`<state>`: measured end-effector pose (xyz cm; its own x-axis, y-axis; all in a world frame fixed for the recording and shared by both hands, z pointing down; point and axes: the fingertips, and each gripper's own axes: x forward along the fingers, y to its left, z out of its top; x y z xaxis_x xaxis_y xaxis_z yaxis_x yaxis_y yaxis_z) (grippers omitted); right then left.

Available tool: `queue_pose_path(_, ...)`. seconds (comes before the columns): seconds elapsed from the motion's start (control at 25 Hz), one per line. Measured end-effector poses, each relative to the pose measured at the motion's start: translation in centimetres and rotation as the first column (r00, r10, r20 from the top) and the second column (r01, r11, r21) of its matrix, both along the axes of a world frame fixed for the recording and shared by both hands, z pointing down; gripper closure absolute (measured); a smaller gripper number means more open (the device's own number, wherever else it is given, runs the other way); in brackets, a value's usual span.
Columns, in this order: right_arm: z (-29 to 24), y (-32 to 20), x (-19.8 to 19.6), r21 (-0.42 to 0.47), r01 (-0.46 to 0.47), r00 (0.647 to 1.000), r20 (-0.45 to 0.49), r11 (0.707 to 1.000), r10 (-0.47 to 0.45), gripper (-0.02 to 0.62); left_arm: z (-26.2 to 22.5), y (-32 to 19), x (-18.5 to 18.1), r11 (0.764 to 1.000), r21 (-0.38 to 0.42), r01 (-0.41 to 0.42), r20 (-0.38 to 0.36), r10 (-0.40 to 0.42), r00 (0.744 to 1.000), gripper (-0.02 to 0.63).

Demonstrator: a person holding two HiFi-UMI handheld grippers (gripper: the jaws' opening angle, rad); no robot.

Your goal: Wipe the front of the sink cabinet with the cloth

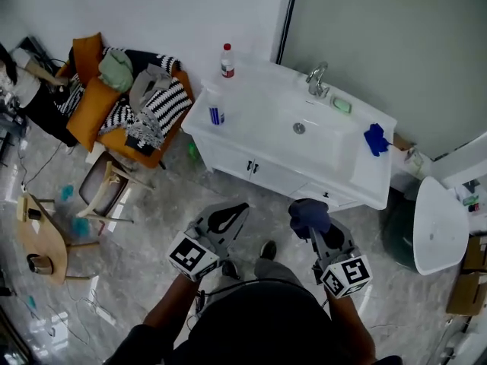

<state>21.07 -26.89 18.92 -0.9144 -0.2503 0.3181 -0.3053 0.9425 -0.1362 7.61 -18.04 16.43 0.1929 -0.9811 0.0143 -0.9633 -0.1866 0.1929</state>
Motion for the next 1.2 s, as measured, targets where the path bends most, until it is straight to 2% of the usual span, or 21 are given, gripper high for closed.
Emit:
queue_pose_path(0.16,2.5,-3.9,-2.5,-0.017,0.020,1.000,0.017,1.000,-0.020,0.538,0.4,-2.7,-1.1,0.997,-0.035,0.065,0.020,-0.064,0.998,0.603)
queue_pose_path(0.28,6.4,-5.9,-4.8,-0.051,0.038,0.999,-0.018,0.998,-0.039,0.538,1.2,-3.4,-2.4,0.991,-0.045,0.128,0.019,-0.127,0.992,0.601)
queue_pose_path(0.4,10.6,-6.6,-6.9,-0.077,0.051,0.995,-0.079,0.996,-0.057,0.538,3.2,-2.8,-4.1,0.980,-0.074,0.186,-0.009,-0.188,0.982,0.603)
queue_pose_path(0.52,14.9,-7.0,-9.2,-0.081,0.045,0.990,-0.127,0.996,-0.055,0.538,5.9,-1.4,-6.5,0.971,-0.109,0.211,-0.053,-0.218,0.975,0.601)
queue_pose_path(0.68,22.6,-8.2,-12.4,-0.047,0.009,0.976,-0.216,0.999,-0.019,0.538,9.9,0.4,-10.3,0.964,-0.153,0.217,-0.079,-0.231,0.970,0.602)
queue_pose_path(0.76,27.8,-8.9,-13.5,-0.037,-0.009,0.957,-0.290,0.999,-0.002,0.538,12.0,1.6,-11.8,0.956,-0.181,0.231,-0.091,-0.250,0.964,0.601)
queue_pose_path(0.84,33.3,-10.3,-14.3,-0.055,-0.064,0.936,-0.350,0.996,0.041,0.538,14.1,3.0,-13.1,0.947,-0.202,0.250,-0.113,-0.276,0.955,0.601)
queue_pose_path(0.92,38.3,-12.3,-15.2,-0.095,-0.163,0.917,-0.381,0.982,0.116,0.538,16.5,4.6,-13.9,0.936,-0.228,0.267,-0.130,-0.301,0.945,0.601)
queue_pose_path(1.04,44.8,-15.2,-17.3,-0.179,-0.325,0.886,-0.401,0.929,0.232,0.538,21.4,6.9,-14.8,0.911,-0.295,0.287,-0.157,-0.343,0.926,0.601)
queue_pose_path(1.12,48.5,-16.3,-19.0,-0.217,-0.396,0.866,-0.413,0.892,0.284,0.538,24.8,7.9,-15.2,0.895,-0.334,0.295,-0.183,-0.369,0.911,0.601)
queue_pose_path(1.2,51.3,-16.7,-20.7,-0.232,-0.437,0.849,-0.426,0.869,0.313,0.538,27.2,8.3,-15.3,0.885,-0.355,0.302,-0.210,-0.391,0.896,0.601)
